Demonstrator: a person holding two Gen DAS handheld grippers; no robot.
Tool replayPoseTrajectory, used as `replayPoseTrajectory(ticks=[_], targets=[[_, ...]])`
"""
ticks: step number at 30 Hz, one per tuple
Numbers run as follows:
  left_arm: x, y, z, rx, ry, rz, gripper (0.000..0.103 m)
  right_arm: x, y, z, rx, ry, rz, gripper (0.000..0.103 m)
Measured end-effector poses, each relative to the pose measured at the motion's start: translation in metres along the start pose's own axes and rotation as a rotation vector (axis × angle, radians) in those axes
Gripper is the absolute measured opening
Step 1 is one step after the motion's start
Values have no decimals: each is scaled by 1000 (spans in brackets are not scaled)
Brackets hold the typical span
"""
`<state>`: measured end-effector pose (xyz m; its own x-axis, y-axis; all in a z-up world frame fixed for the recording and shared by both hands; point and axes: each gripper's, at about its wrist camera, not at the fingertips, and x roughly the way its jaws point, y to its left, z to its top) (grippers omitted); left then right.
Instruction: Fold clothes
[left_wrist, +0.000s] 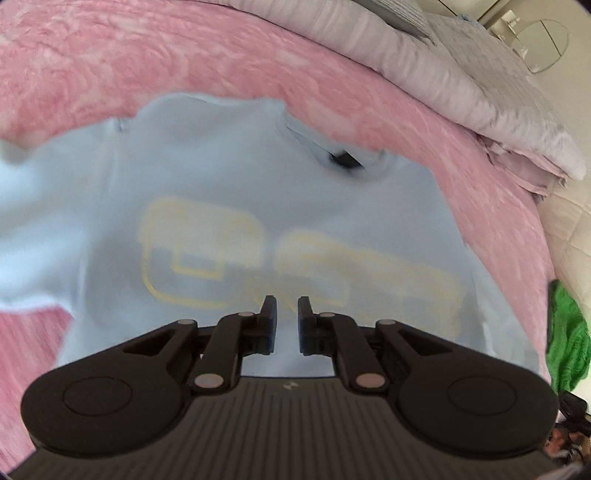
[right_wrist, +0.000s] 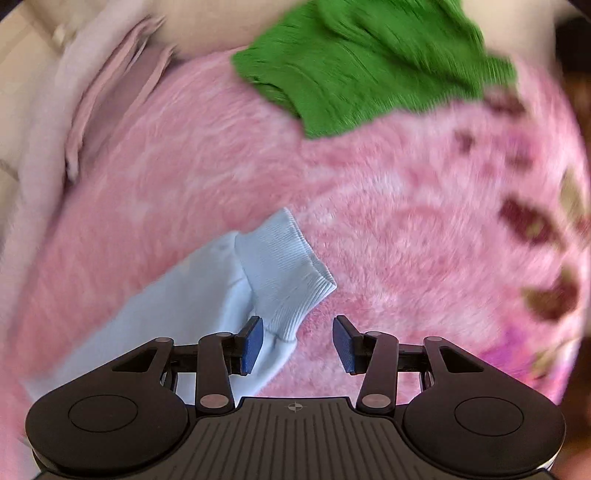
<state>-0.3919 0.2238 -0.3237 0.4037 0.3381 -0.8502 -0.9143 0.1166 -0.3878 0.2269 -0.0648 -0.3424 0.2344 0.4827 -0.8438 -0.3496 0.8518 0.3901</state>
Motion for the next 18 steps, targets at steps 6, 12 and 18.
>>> replayPoseTrajectory(ticks=[6,12,18], targets=[[-23,-13,-30,-28,-23,-16,7,24,-29,5,175,-39,172,9],[-58,-6,-63,-105,-41,-4,7,-11,-16,9,-56,-195,180,5],[-81,15,-103,-150,-14,69,7,5,-37,-2,-18,-54,87,9]])
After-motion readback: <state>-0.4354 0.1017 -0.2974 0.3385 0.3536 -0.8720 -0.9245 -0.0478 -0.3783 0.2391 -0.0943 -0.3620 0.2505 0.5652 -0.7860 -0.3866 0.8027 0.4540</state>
